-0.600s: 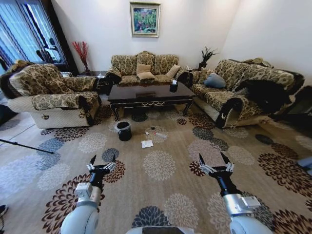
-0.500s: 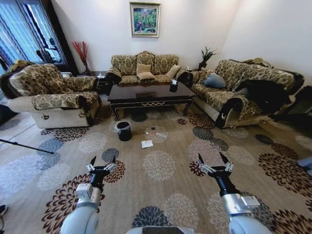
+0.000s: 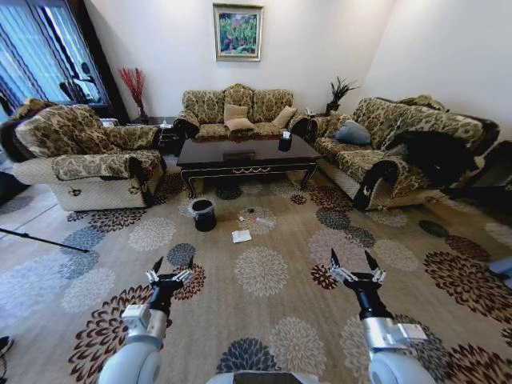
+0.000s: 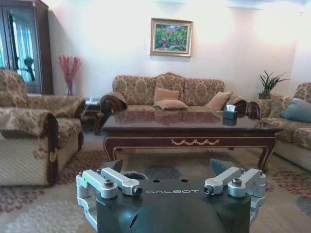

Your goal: Move to the front of the table and pick up the trash from the floor, then place it into the trash bin.

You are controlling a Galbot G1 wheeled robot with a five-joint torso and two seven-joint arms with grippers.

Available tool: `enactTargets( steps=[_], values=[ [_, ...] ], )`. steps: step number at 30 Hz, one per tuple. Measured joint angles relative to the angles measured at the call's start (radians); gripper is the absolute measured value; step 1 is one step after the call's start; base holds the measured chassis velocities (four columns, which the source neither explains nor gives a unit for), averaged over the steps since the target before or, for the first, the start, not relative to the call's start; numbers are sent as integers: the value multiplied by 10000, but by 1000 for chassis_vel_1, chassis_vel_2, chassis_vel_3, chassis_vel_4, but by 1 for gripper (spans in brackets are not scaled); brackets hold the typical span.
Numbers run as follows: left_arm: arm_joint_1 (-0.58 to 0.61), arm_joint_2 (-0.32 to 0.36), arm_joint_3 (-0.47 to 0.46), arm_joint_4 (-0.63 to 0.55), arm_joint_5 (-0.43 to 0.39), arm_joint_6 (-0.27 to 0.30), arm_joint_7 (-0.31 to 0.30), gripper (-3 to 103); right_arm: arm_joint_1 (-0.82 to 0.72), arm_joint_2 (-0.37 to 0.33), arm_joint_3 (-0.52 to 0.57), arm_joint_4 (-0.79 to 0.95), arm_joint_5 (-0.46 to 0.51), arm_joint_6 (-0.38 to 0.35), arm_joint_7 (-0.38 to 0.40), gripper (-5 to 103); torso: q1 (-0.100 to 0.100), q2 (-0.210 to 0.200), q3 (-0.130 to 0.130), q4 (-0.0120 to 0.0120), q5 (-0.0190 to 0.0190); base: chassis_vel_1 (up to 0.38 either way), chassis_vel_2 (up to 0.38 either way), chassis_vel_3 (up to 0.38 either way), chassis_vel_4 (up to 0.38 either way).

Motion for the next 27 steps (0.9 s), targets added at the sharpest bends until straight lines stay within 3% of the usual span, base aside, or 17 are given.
enactTargets(
  steps=[10, 13, 20, 27],
  values=[
    [-422, 872, -690, 341, -459, -75, -194, 100, 93, -516, 546, -160, 240, -357, 263, 100, 1, 0, 0, 0, -2, 0, 0, 0, 0],
    [-425, 813, -669, 358, -453, -190, -139, 100, 104, -593, 610, -229, 94, -353, 273, 100, 1, 0, 0, 1, -1, 0, 0, 0, 0],
    [-482, 246, -506, 589, -332, -1156, 294, 100, 69, -179, 384, -314, -961, -82, 530, 100, 0, 0, 0, 0, -1, 0, 0, 0, 0],
    [-554, 35, -573, 899, -184, -1498, 134, 100, 2, 9, 241, -296, -1052, -33, 474, 100, 1, 0, 0, 0, -1, 0, 0, 0, 0]
  ],
)
